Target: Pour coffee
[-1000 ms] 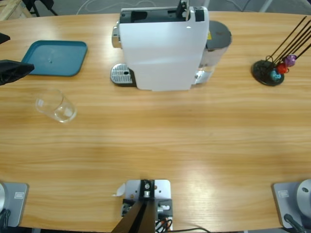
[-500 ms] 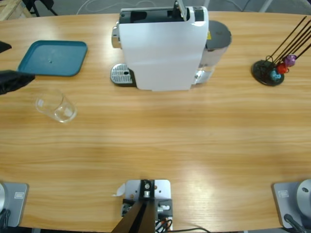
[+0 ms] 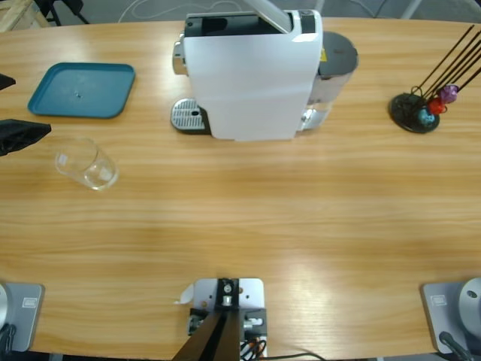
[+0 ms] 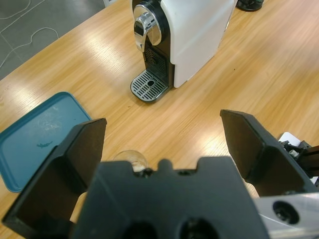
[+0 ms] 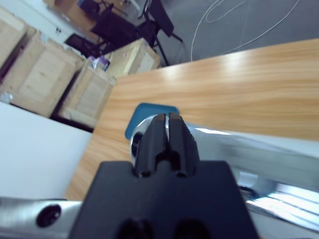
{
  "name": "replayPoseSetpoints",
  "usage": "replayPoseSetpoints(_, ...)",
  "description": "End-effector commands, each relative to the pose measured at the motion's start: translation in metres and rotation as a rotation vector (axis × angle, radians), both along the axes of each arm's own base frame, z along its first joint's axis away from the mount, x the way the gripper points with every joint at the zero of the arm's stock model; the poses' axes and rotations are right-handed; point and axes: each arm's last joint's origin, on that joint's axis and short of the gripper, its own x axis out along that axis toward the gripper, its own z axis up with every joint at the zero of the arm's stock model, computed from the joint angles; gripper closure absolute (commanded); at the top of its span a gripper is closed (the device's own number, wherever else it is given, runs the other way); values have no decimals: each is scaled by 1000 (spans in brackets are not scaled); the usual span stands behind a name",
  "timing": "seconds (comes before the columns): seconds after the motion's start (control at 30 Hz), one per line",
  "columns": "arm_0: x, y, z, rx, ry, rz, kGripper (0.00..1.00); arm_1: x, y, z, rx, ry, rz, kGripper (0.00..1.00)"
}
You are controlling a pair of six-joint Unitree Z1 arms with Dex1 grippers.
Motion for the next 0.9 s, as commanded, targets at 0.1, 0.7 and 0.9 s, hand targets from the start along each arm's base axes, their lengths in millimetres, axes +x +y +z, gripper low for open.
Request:
replayPoseSetpoints(0.1,-7,6,-11,13,38,-3,18,3,42,-136,-265,182,98,1000)
replayPoseSetpoints(0.7,-7,6,-13,20,42,0,18,22,25,-171,-560,245,59,1000)
replayPoseSetpoints(0.9,-8,8,-13,12,40,29,2,15,17,-155,-611,172,81,1000)
